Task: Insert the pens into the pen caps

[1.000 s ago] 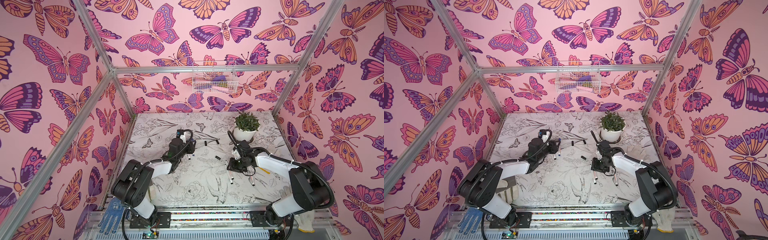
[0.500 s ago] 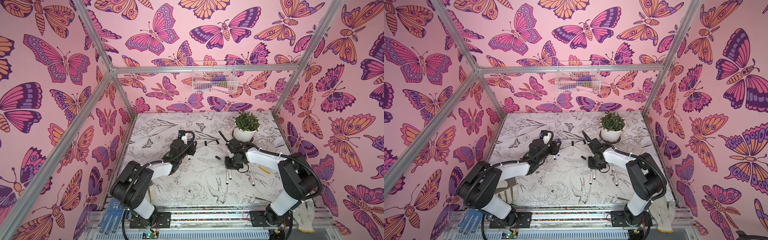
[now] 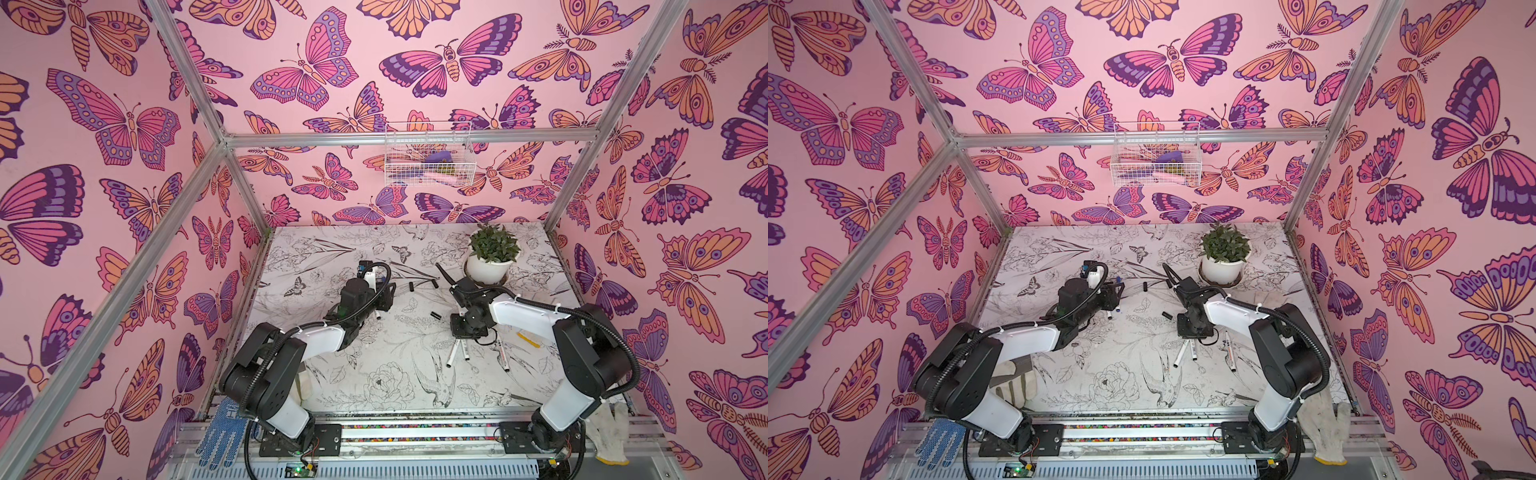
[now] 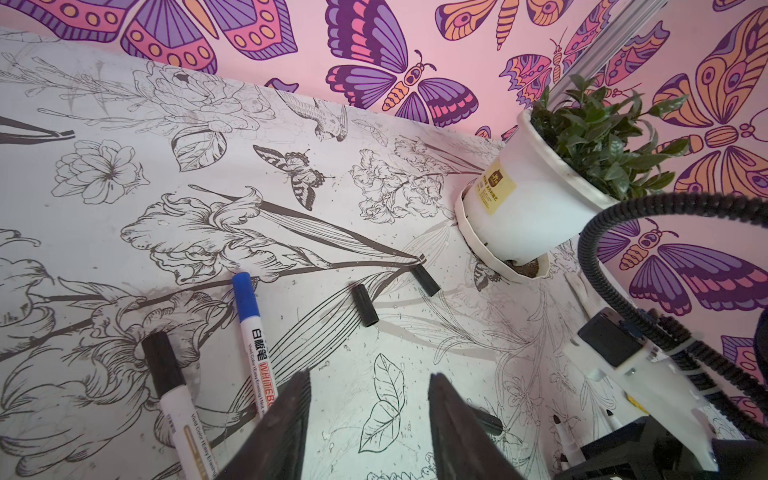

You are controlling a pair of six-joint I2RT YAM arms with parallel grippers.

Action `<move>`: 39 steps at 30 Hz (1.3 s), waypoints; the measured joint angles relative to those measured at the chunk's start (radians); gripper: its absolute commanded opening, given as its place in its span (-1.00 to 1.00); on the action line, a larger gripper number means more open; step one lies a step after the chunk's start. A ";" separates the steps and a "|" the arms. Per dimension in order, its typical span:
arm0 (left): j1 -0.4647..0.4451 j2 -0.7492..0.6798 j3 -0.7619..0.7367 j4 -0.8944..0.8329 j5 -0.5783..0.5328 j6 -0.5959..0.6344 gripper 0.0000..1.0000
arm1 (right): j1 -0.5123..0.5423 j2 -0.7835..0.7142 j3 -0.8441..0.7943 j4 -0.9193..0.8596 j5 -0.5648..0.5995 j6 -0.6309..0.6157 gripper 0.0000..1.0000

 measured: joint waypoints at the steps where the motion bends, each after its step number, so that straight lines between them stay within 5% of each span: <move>1: -0.001 0.000 0.000 0.000 0.003 0.000 -0.01 | -0.001 0.000 0.000 0.000 0.000 0.000 -0.39; 20: -0.021 0.000 0.014 -0.048 0.032 0.003 0.01 | -0.095 0.037 0.043 0.001 -0.015 -0.003 -0.39; 28: -0.021 0.000 0.033 -0.060 0.050 0.006 0.05 | -0.095 0.033 0.037 0.006 -0.008 0.001 -0.91; 34: -0.026 0.003 0.085 -0.086 0.141 0.024 0.03 | -0.124 0.001 0.037 0.005 -0.029 0.001 -0.99; 39: -0.061 0.023 0.128 -0.115 0.238 0.059 0.04 | -0.187 -0.168 0.039 0.056 -0.099 0.023 -1.00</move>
